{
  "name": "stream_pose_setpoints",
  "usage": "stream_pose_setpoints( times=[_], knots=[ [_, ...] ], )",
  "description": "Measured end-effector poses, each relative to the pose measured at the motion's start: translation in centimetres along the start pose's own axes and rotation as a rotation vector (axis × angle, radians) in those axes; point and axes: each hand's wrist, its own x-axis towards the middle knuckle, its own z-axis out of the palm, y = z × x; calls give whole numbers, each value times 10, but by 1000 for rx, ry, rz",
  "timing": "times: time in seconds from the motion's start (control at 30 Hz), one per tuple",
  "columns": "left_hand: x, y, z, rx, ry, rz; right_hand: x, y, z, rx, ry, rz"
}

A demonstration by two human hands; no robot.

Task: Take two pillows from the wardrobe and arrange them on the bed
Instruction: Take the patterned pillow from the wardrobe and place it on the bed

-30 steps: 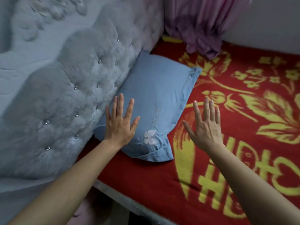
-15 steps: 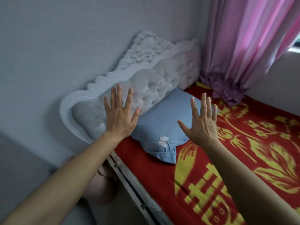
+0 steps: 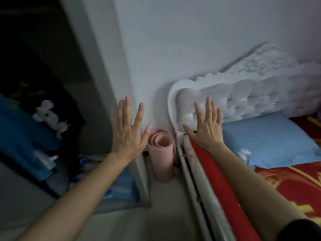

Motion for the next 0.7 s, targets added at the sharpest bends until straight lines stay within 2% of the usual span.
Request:
stream_pose_setpoints(
  times=[0.17,0.33,0.47,0.7],
  knots=[
    [-134,-128,-88,196,-140,-201,-57,-172,12,61,-157,-276],
    [-212,-214,-140,274,-243,-383,-74,-290,13,39,-227,-427],
    [-252,-255,-149,277,-272,-482,-71,-349,30,18,-282,-523],
    [-260,-323,-107,252,-382,-531,-51,-397,106,-3,-343,-513]
  ],
)
